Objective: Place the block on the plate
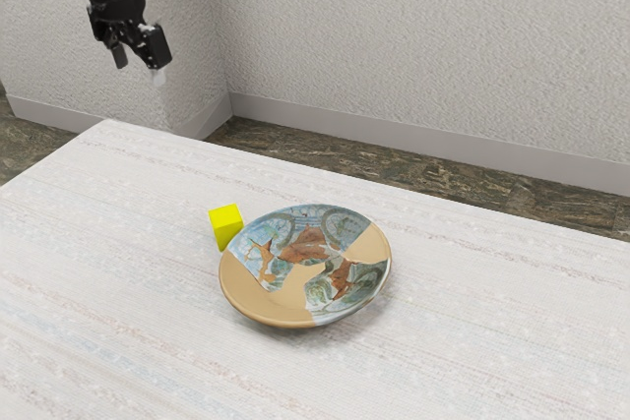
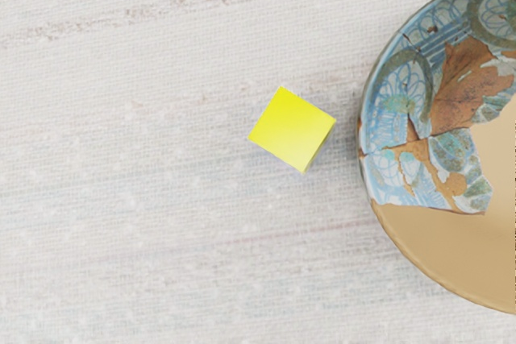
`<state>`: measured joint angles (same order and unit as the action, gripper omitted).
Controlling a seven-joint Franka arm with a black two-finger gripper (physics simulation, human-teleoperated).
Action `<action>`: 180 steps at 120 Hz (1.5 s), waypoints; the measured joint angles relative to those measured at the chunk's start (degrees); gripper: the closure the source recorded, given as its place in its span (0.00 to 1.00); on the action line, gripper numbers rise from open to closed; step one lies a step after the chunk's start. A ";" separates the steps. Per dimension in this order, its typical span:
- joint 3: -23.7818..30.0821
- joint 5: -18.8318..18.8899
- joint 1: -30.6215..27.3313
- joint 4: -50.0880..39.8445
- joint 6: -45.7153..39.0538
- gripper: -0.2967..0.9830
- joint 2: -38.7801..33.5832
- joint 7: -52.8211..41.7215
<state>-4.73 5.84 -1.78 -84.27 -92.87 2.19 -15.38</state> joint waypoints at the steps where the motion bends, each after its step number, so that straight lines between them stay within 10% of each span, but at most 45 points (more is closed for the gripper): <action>1: 0.00 -0.01 0.04 0.02 0.14 0.23 0.02 0.02; 57: 0.38 -1.92 -6.18 -13.48 -13.63 0.23 11.85 -7.86; 180: 16.32 1.64 -15.55 -2.81 -24.72 0.23 32.15 -30.16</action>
<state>11.59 7.48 -17.33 -87.08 -117.59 34.33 -45.55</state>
